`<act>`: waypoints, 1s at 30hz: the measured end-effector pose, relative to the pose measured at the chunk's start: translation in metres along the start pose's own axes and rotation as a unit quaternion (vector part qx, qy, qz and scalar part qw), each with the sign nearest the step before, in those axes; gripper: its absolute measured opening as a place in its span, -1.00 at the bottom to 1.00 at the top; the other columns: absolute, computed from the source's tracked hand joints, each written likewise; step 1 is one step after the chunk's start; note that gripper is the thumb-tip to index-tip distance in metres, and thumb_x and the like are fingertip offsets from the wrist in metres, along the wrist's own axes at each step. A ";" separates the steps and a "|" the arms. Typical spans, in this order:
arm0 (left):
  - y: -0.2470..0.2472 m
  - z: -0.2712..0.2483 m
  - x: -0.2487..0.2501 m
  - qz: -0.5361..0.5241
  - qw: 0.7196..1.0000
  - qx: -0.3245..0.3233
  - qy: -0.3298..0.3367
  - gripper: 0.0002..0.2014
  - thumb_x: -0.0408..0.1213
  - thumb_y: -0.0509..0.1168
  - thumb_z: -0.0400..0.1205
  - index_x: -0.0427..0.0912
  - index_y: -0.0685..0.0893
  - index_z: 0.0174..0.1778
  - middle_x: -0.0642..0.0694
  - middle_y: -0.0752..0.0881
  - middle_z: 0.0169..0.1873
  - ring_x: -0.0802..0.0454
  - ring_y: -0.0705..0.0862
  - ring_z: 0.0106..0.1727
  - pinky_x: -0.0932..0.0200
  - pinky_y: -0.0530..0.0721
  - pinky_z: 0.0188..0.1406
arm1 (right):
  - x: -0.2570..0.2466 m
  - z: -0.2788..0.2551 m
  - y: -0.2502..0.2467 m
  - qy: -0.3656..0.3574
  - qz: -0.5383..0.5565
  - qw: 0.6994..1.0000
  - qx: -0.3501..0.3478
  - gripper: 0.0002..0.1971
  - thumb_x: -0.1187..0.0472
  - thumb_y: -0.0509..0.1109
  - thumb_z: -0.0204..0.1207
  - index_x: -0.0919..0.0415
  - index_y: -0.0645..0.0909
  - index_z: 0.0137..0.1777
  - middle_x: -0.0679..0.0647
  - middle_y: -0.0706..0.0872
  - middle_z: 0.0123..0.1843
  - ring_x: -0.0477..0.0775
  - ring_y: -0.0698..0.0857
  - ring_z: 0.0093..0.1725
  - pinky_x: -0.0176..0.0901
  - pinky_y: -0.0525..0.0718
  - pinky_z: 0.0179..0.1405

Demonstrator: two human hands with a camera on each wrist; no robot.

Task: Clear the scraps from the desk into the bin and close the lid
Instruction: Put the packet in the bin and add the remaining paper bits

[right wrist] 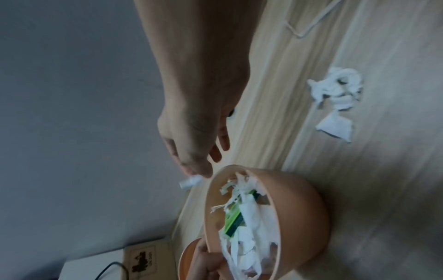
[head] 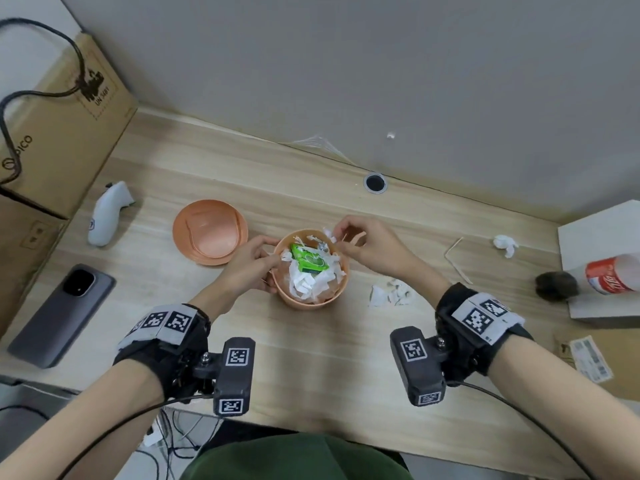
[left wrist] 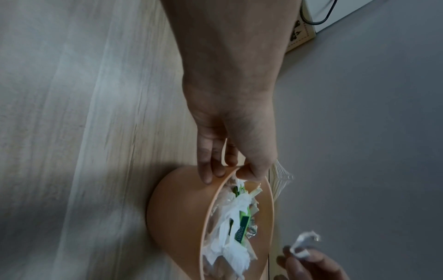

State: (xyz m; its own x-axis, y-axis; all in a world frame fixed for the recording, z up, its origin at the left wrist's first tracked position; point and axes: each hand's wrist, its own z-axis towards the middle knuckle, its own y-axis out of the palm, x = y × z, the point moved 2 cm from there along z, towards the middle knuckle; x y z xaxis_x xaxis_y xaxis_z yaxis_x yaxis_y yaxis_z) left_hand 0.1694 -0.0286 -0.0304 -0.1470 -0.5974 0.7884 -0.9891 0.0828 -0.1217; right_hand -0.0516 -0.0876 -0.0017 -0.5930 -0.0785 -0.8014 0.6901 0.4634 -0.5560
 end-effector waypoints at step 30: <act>0.017 0.004 0.010 0.007 1.000 -0.022 -0.005 -0.70 -0.45 0.34 0.56 -0.16 0.64 0.20 -0.19 0.59 -0.34 -0.06 0.62 -0.41 -0.02 0.80 -0.31 | 0.096 -0.033 -0.008 0.237 0.077 0.959 0.133 -0.74 0.33 0.46 0.40 0.15 0.61 0.08 0.00 0.69 -0.10 0.15 0.68 -0.03 -0.07 0.69 -0.07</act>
State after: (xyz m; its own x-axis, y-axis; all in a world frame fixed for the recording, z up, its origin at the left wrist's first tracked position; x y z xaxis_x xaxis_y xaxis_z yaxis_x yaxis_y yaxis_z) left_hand 0.1517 -0.0365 -0.0275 -0.1617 -0.6032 0.7810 -0.9862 0.1264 -0.1065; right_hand -0.1279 -0.0695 -0.0667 -0.5542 0.4123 -0.7231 0.8286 0.1904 -0.5265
